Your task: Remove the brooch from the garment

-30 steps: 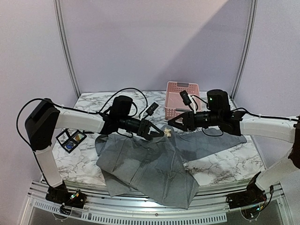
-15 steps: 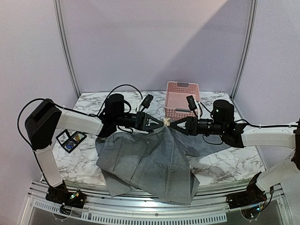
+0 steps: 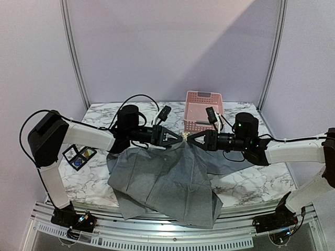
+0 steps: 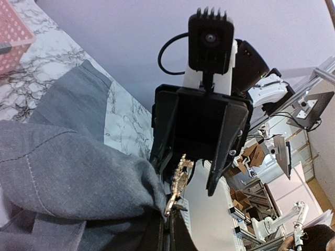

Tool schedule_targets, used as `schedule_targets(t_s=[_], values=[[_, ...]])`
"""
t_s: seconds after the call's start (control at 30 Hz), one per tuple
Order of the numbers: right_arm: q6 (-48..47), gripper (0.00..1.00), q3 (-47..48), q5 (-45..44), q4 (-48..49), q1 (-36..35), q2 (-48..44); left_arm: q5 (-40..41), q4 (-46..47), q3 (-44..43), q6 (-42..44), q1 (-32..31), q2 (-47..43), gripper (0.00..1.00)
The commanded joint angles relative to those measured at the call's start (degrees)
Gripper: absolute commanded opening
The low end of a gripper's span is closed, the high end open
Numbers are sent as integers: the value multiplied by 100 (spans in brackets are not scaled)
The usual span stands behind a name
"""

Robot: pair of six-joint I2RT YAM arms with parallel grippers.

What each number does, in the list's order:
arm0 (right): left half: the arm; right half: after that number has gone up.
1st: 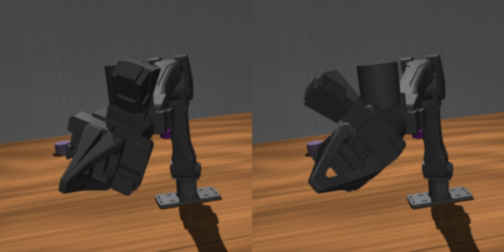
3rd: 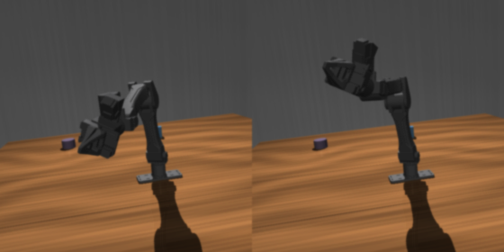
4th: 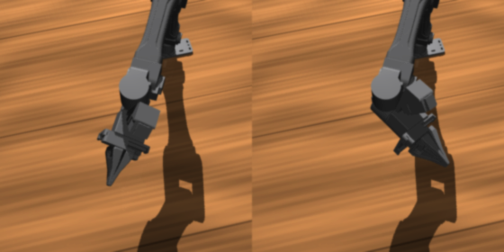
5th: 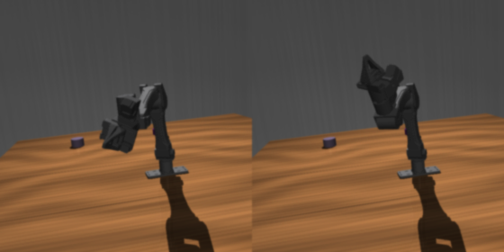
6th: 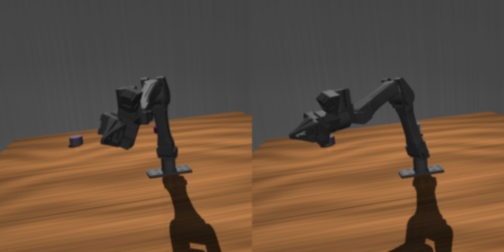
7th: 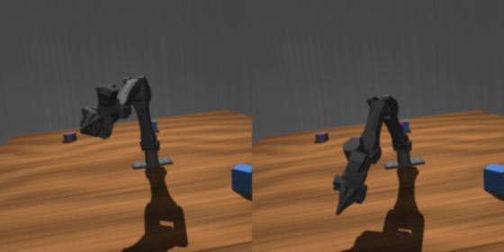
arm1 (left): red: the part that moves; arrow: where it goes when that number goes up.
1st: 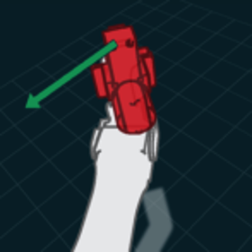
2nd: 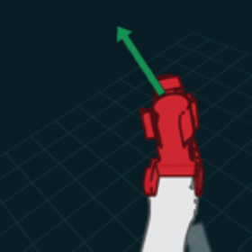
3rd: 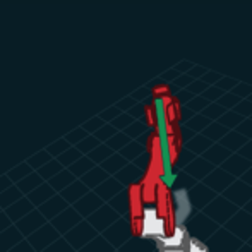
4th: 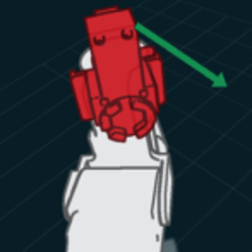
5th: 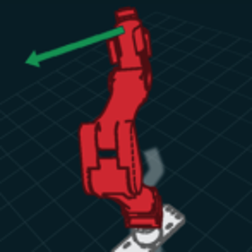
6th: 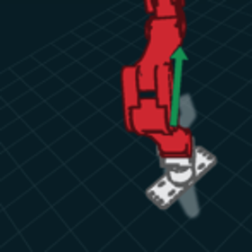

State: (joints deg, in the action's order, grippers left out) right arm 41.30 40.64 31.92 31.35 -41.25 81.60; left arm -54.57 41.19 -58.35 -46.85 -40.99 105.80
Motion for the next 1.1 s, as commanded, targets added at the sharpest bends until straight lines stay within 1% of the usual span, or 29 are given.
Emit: schedule_targets(t_s=[0.0, 0.13, 0.43, 0.63, 0.83, 0.93, 1.07], values=[[41, 37, 112, 25, 185, -49, 125, 50, -52, 17, 160, 56, -21, 0], [100, 31, 124, 16, 257, -54, 220, 64, -138, 9, 238, 56, -49, 0], [168, 29, 137, 71, 403, -76, 345, 103, -360, -19, 382, 56, -81, 0], [217, 21, 133, 47, 390, -84, 449, 102, -374, -19, 395, 56, -102, 0], [316, 17, 169, 23, 420, -84, 539, 96, -428, -27, 452, 48, -116, 0], [434, 13, 181, 28, 510, -84, 605, 102, -467, -28, 495, 48, -130, 0], [619, 10, 172, 58, 642, -79, 727, 132, -677, -60, 648, 24, -179, 0]])
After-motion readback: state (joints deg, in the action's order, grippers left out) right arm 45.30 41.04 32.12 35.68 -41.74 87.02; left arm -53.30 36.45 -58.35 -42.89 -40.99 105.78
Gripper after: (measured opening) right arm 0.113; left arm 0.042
